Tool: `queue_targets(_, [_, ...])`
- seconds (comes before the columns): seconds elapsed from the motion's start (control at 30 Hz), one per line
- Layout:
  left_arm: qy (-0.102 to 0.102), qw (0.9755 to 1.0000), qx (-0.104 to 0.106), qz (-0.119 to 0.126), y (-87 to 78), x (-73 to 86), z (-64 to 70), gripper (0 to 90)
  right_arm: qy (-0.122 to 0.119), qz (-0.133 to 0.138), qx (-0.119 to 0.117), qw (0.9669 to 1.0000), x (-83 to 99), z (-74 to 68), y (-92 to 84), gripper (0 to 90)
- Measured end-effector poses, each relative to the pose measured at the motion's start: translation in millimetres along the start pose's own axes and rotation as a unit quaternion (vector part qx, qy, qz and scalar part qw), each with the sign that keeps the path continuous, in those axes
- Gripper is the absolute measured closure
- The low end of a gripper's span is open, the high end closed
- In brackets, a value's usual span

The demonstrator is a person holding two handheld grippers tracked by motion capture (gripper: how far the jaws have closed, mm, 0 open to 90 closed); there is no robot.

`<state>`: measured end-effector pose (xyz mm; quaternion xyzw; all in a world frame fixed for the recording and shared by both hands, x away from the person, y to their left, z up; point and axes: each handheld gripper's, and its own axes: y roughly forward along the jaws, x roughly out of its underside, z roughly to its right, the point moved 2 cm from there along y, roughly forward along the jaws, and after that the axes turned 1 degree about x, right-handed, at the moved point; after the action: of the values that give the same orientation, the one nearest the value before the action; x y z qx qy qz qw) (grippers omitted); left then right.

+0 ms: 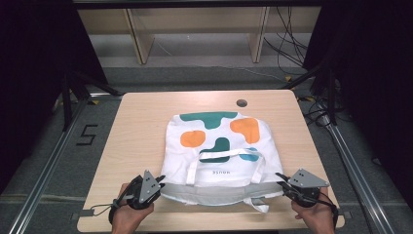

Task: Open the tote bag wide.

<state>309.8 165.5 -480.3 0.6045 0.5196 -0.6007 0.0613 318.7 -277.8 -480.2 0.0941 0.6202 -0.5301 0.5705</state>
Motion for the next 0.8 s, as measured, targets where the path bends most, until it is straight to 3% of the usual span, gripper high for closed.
queue_targets(0.07, [0.008,0.9995,-0.006,0.029,-3.9,-7.1,-1.7,84.0,0.01,0.011,0.006,0.9999,-5.1,2.1,-3.9,86.7])
queue_targets(0.2, [0.028,0.9984,-0.016,0.047,-7.3,-20.3,-7.7,84.5,-0.011,0.043,0.014,0.9989,-18.3,12.0,-10.4,87.3])
queue_targets(0.23, [0.027,0.9977,-0.022,0.058,-6.3,-23.5,-10.9,84.7,-0.004,0.05,0.019,0.9986,-21.6,12.7,-12.0,87.5])
queue_targets(0.3, [0.016,0.9974,-0.023,0.066,-4.0,-30.7,-18.5,85.2,-0.017,0.056,0.019,0.9981,-29.0,16.5,-13.4,88.0])
queue_targets(0.37, [0.006,0.996,-0.018,0.087,-4.1,-40.4,-25.3,85.3,-0.017,0.071,0.028,0.9969,-39.4,18.8,-14.2,88.0])
queue_targets(0.43, [0.002,0.9955,-0.02,0.092,-5.5,-45.7,-27.5,85.3,-0.021,0.075,0.026,0.9966,-46.5,20.3,-15.6,88.0])
queue_targets(0.53, [-0.003,0.9929,-0.036,0.113,-13.0,-66.1,-37.6,85.3,-0.026,0.097,0.034,0.9944,-68.7,26.2,-20.1,88.2])
queue_targets(0.63, [-0.023,0.99,-0.032,0.135,-18.7,-78.1,-47.3,85.3,-0.029,0.11,0.042,0.9926,-83.4,32.6,-25.1,88.3])
queue_targets(0.8, [-0.031,0.9876,-0.032,0.15,-23.6,-86.8,-54.4,85.5,-0.041,0.118,0.051,0.9909,-99.6,39.9,-32.8,88.4])
